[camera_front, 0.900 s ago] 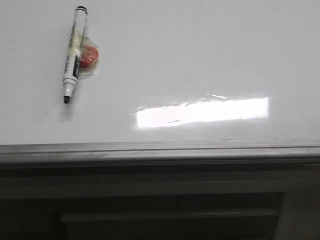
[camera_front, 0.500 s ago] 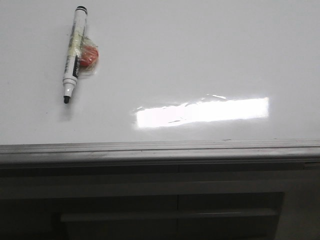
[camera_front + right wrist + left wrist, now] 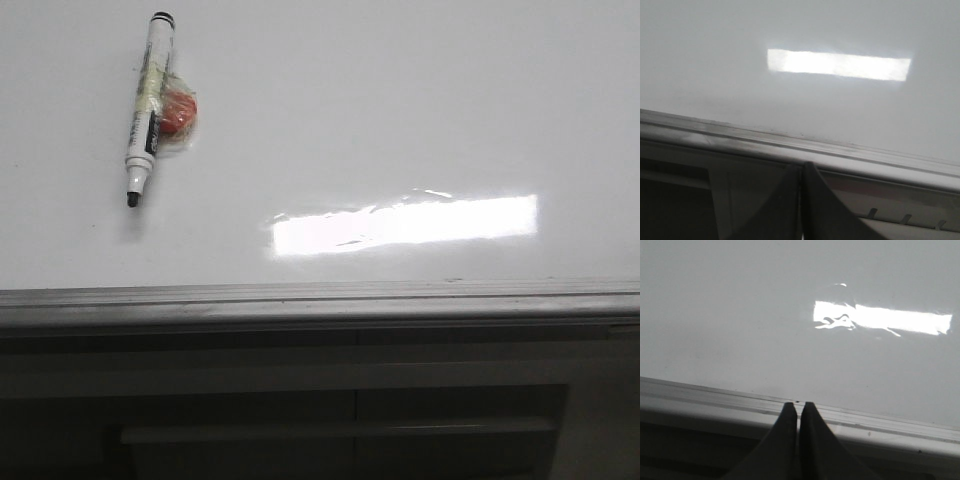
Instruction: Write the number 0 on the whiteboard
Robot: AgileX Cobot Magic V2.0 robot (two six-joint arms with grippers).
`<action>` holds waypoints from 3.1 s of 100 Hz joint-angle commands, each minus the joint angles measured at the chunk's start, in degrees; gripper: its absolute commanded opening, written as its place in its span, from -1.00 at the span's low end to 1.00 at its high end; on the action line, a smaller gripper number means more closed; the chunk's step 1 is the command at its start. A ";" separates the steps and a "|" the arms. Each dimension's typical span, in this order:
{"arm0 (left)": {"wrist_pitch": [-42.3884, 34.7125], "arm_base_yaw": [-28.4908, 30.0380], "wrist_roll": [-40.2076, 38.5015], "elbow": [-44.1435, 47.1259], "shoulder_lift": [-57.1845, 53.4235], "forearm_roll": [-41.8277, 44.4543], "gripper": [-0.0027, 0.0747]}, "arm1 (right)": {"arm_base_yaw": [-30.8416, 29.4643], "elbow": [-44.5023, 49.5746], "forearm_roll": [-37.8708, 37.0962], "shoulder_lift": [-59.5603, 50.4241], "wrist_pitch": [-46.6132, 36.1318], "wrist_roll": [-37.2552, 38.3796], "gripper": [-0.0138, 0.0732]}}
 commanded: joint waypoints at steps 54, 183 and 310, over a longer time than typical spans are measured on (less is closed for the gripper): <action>-7.90 -0.01 0.20 1.59 -1.65 -59.30 -0.98 | -0.20 0.08 42.72 -1.03 -26.37 -0.28 -0.79; 13.58 -37.10 1.34 -53.52 64.79 -15.81 -0.22 | -0.20 -25.15 29.78 22.24 2.26 -6.10 0.43; 23.00 -61.14 42.80 -54.32 59.28 3.84 -0.98 | 12.78 -43.62 55.05 34.21 27.27 -58.69 0.20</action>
